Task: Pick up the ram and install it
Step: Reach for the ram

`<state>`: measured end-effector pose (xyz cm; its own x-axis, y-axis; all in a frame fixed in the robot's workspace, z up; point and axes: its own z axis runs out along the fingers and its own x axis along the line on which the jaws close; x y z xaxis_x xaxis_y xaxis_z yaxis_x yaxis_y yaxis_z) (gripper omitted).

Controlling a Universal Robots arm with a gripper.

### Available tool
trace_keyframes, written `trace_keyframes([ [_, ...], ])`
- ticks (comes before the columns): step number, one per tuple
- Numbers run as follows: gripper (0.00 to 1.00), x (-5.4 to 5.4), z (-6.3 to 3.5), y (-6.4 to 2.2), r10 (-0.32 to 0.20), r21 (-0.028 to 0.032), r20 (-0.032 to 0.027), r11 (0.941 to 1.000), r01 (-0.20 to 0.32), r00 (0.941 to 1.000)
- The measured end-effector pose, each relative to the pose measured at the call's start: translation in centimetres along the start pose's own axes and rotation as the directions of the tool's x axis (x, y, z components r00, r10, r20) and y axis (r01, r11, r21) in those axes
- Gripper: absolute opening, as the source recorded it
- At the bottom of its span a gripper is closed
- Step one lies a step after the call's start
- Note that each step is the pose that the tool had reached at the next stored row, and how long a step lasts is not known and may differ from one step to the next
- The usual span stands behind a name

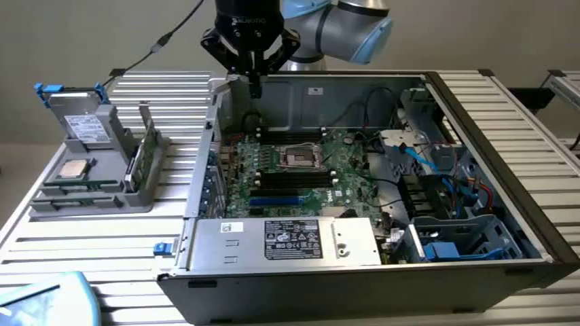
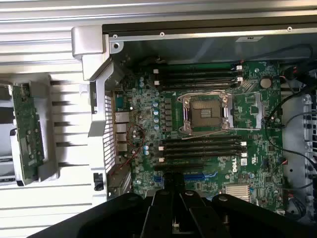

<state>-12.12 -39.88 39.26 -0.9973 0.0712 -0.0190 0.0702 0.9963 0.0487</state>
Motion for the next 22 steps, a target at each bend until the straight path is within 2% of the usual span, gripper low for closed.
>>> trace_keyframes([
  [14, 0.1, 0.0, 0.0, 0.0, 0.0, 0.0, 0.0, 1.0, 0.0, 1.0],
  [17, 0.1, 0.5, -0.02, -0.03, 0.0, 0.0002, -0.0004, 1.0, 0.0, 1.0],
  [22, 0.1, 2.2, -0.05, -0.15, 0.0, 0.0002, -0.0025, 1.0, 0.0, 1.0],
])
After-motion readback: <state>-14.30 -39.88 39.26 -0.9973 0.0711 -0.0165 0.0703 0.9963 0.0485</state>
